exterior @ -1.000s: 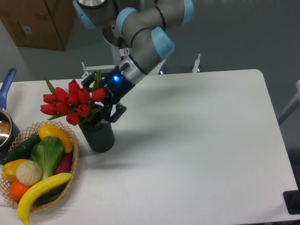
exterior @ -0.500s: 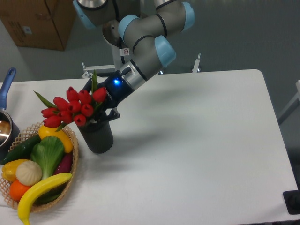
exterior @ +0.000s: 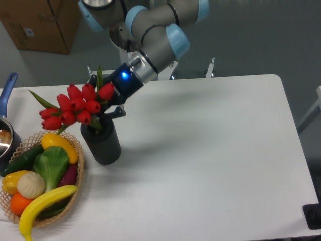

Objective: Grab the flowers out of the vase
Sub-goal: 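Lift the gripped tulips straight up out of the black vase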

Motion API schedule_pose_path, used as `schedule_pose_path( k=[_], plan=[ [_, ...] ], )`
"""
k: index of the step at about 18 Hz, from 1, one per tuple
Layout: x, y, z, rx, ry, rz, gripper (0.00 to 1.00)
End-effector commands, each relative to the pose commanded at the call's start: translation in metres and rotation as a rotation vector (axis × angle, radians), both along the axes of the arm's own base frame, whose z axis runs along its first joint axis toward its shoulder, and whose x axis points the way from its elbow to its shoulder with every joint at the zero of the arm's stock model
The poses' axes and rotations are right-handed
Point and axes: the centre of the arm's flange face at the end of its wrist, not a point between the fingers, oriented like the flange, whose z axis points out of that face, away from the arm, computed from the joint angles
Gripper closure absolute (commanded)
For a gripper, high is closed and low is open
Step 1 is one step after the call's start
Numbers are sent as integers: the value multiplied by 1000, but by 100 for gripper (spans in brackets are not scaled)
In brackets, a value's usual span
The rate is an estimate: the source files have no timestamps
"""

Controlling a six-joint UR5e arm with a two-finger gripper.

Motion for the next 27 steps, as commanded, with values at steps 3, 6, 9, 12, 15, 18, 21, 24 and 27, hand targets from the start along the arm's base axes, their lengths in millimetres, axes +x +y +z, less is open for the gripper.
schedule_pose_path(
  k=[3,6,9,12,15,18,21,24,27],
  plan=[
    [-8,4,36,28,-25,16,100],
    [-15,6,57,37,-58,30,100],
    [-21,4,79,46,-104,48,100],
    [-32,2,102,50,-131,75,100],
    [-42,-3,122,60,-157,97,100],
    [-49,-9,130,77,-190,105,100],
    [-50,-9,137,79,-189,109,100],
    [-61,-17,142,81,-191,137,100],
    [-85,-33,142,91,-179,190,100]
  ],
)
